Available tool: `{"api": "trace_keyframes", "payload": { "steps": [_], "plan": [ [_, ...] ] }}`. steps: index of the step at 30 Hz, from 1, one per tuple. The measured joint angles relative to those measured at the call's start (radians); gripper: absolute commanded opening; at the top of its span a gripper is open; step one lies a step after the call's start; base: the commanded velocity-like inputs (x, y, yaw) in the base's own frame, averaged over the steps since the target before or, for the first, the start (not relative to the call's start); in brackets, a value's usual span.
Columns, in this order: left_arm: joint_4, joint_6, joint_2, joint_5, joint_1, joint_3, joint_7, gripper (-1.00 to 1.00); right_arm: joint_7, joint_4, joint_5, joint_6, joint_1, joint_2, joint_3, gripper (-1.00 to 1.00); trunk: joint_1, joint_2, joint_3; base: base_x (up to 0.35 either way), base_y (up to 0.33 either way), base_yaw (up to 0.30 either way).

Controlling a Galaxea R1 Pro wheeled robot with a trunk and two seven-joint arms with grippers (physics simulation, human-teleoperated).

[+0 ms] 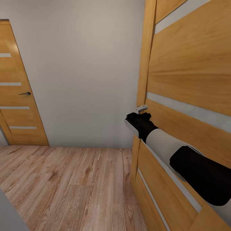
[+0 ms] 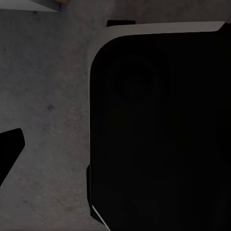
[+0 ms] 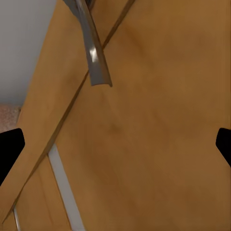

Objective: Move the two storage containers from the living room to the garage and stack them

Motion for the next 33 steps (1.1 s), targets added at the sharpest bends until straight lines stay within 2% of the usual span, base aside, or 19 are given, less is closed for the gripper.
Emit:
{"api": "trace_keyframes", "payload": {
  "steps": [14, 29, 31, 33],
  "plan": [
    [0.000, 0.000, -0.001, 0.000, 0.000, 0.000, 0.000, 1.00, 0.022, 0.099, 0.004, -0.030, -0.002, 0.000, -0.001, 1.00, 0.000, 0.000, 0.000, 0.000, 0.000, 0.000],
    [0.000, 0.000, -0.001, 0.000, 0.000, 0.000, 0.000, 1.00, 0.023, 0.114, 0.005, -0.036, -0.009, 0.000, -0.005, 1.00, 0.000, 0.000, 0.000, 0.000, 0.000, 0.000],
    [0.000, 0.000, -0.001, 0.000, 0.000, 0.000, 0.000, 1.00, 0.026, 0.111, -0.010, -0.049, -0.011, -0.013, -0.004, 1.00, 0.000, 0.000, 0.000, 0.000, 0.000, 0.000],
    [0.000, 0.000, -0.001, 0.000, 0.000, 0.000, 0.000, 1.00, 0.025, 0.114, -0.008, -0.045, -0.013, -0.022, -0.007, 1.00, 0.000, 0.000, 0.000, 0.000, 0.000, 0.000]
  ]
}}
